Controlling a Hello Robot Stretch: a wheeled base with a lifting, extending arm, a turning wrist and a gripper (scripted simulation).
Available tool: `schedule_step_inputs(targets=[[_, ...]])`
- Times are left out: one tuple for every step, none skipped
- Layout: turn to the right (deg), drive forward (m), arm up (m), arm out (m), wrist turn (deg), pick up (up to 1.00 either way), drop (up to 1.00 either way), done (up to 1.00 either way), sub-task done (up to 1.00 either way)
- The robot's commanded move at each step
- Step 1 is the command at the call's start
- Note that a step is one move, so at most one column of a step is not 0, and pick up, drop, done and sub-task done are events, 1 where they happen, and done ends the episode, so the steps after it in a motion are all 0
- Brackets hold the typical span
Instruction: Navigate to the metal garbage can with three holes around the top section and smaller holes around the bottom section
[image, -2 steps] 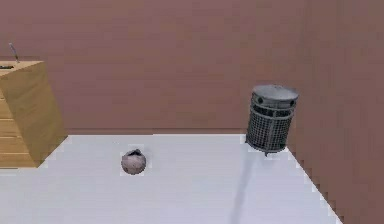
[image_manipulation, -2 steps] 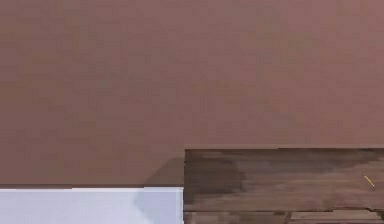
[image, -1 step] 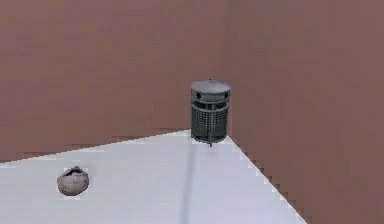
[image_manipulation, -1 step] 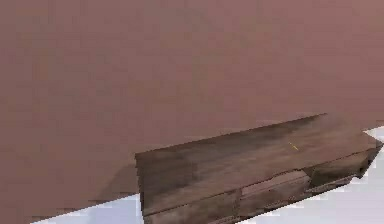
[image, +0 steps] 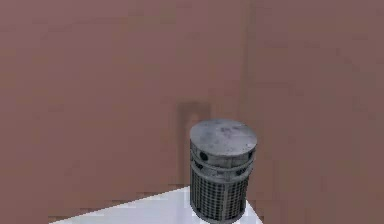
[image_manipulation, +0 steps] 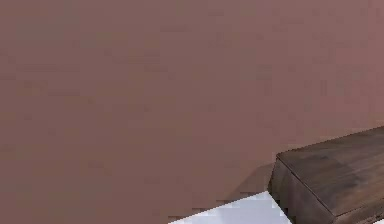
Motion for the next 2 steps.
schedule_step_inputs(targets=[[9.0, 0.0, 0.0, 0.0, 0.0, 0.0, 0.0, 0.0, 0.0], [0.0, 0.1, 0.0, 0.0, 0.0, 0.0, 0.0, 0.0, 0.0]])
